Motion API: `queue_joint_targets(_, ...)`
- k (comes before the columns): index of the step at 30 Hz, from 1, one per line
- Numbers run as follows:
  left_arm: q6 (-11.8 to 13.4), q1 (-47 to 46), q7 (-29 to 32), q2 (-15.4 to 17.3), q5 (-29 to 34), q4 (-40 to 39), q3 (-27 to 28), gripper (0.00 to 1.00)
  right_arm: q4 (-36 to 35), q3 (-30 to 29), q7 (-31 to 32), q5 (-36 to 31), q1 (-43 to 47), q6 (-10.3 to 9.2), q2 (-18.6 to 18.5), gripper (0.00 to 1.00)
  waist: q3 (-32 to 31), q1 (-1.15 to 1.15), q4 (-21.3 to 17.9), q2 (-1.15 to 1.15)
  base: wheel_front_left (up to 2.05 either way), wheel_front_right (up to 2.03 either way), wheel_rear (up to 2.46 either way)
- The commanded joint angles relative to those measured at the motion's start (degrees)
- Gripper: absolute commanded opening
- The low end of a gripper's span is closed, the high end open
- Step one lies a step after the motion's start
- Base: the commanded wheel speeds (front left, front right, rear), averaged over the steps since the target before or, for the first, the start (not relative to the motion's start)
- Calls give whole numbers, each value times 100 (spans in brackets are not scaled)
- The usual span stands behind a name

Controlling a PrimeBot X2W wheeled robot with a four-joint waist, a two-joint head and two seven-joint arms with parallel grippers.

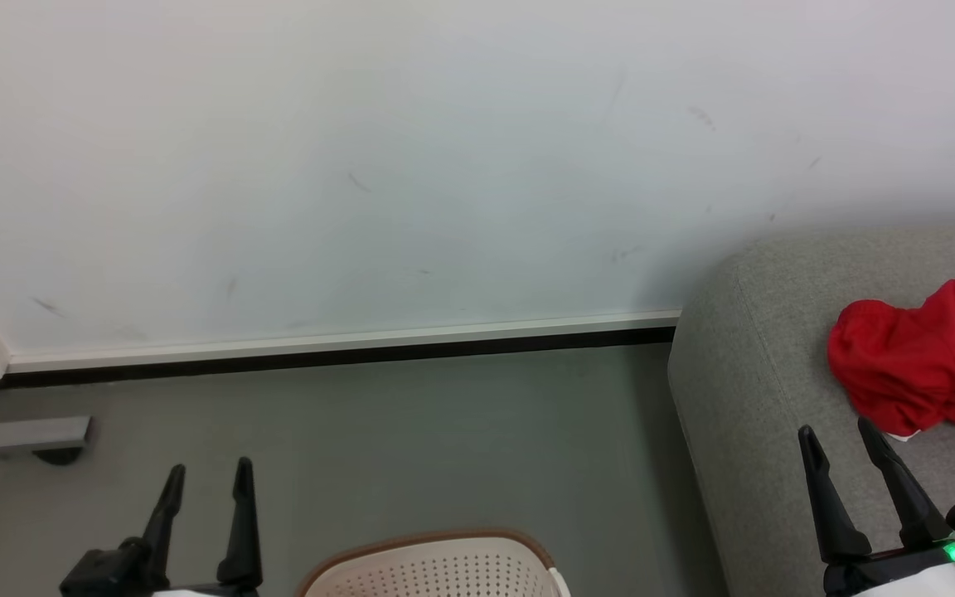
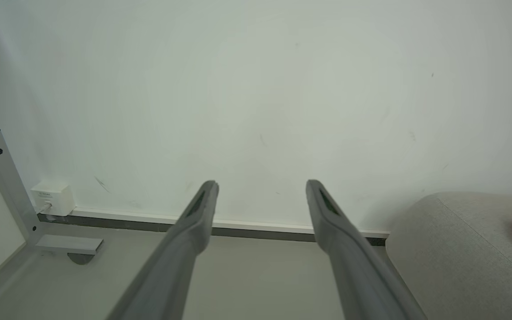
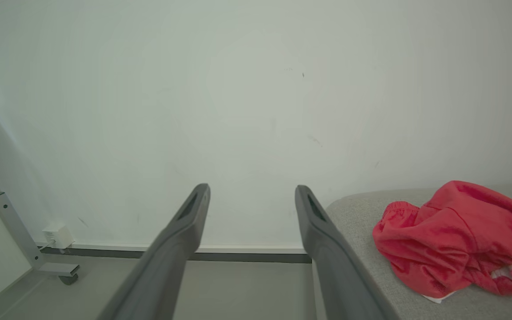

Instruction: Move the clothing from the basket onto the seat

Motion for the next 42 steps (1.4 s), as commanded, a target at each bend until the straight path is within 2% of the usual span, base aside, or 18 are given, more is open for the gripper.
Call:
queue_joint_targets(1, -39, -42, -3, -41, 82, 24, 34, 100, 7, 17, -18, 29, -47, -13, -7, 100, 9, 0, -7, 0, 0, 0, 0)
queue_joint_targets(13, -285, -122, -3, -187, 306, 171, 243, 100, 8, 40, -18, 82, -102, -13, -38, 100, 58, 0, -70, 0, 0, 0, 0)
queue_joint_targets(22, -429, -344, -3, -285, 390, 551, 83, 100, -127, 40, -18, 105, -297, -13, -95, 100, 394, 0, -208, 0, 0, 0, 0)
queue_joint_targets(30, -655, -1020, 222, -316, 313, 1499, -247, 100, -338, -43, -17, 100, -623, -13, -53, 100, 1170, 0, -402, 0, 0, 0, 0)
queue_joint_targets(42, -846, -2121, 634, -163, 255, 3504, -524, 100, -674, -97, -17, 138, -1250, -13, 126, 100, 2272, 0, -844, 0, 0, 0, 0)
